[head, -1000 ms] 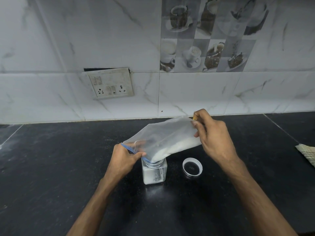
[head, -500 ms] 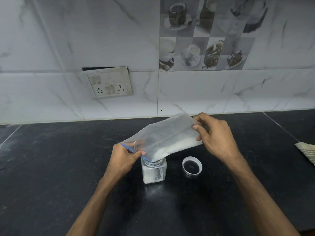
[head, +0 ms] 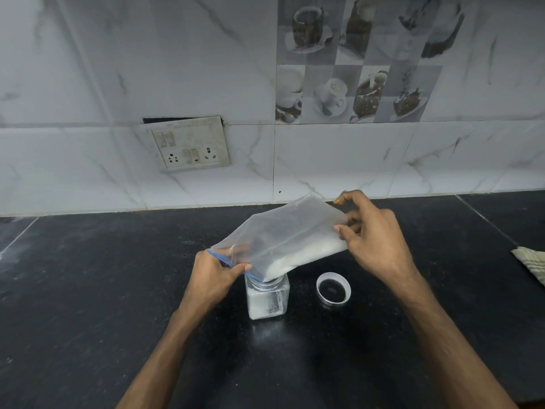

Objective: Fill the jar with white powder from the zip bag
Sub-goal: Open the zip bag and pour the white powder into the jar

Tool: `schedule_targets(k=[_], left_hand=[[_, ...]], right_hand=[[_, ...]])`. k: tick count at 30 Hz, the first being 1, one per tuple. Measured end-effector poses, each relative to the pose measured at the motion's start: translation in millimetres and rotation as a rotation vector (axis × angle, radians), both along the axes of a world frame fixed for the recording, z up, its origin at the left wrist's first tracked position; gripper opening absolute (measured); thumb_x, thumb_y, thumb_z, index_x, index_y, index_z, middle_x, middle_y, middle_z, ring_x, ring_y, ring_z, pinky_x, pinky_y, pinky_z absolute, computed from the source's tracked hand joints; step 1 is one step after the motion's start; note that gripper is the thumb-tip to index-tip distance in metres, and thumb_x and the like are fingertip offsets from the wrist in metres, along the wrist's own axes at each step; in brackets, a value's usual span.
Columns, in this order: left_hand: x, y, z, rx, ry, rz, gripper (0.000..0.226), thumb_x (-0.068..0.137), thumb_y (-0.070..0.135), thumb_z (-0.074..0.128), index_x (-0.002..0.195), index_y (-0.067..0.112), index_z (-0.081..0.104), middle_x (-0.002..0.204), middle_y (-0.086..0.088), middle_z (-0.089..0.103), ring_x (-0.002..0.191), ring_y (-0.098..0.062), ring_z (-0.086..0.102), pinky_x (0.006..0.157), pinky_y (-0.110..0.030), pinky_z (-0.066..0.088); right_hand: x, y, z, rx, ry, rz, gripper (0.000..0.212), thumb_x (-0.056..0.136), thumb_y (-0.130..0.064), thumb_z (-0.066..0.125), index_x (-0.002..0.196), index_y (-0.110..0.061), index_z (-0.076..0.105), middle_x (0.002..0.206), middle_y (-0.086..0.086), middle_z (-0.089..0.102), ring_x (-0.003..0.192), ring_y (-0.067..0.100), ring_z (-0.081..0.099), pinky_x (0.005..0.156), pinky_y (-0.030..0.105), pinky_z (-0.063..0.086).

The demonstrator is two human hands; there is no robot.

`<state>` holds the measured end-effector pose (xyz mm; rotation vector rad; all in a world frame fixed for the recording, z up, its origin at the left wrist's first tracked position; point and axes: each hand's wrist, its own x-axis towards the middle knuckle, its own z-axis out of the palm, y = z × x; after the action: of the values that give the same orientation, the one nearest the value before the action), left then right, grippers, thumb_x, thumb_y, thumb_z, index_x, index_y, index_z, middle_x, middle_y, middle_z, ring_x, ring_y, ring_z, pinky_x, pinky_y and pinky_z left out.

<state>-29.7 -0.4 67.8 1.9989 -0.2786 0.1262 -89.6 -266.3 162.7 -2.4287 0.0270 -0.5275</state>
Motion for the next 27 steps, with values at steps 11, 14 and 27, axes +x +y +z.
schedule_targets(k=[11, 14, 27], left_hand=[[2.3, 0.9, -2.4, 0.008, 0.000, -0.005, 0.035, 0.073, 0.009, 0.083, 0.103, 0.024, 0.076, 0.103, 0.015, 0.072, 0.085, 0.008, 0.067, 0.073, -0.010, 0.054], [2.1, 1.4, -2.2, 0.007, 0.010, -0.001, 0.035, 0.073, 0.009, 0.083, 0.104, 0.024, 0.076, 0.104, 0.012, 0.074, 0.087, 0.000, 0.070, 0.075, -0.013, 0.055], [1.8, 2.0, -2.0, -0.001, 0.048, -0.002, 0.035, 0.073, 0.009, 0.083, 0.103, 0.024, 0.076, 0.092, 0.024, 0.069, 0.077, -0.005, 0.067, 0.069, -0.012, 0.055]], right_hand=[[-1.0, 2.9, -2.6, 0.044, -0.035, -0.027, 0.034, 0.085, -0.012, 0.072, 0.110, -0.029, 0.056, 0.077, -0.014, 0.068, 0.068, 0.005, 0.067, 0.073, 0.037, 0.059], [-1.0, 2.9, -3.5, 0.041, -0.037, -0.034, 0.033, 0.085, -0.013, 0.073, 0.109, -0.030, 0.056, 0.078, -0.013, 0.069, 0.068, 0.003, 0.066, 0.073, 0.037, 0.059], [-2.0, 8.1, -3.8, 0.046, -0.050, -0.050, 0.031, 0.085, -0.015, 0.072, 0.107, -0.030, 0.056, 0.075, -0.016, 0.067, 0.064, 0.006, 0.067, 0.072, 0.040, 0.059]])
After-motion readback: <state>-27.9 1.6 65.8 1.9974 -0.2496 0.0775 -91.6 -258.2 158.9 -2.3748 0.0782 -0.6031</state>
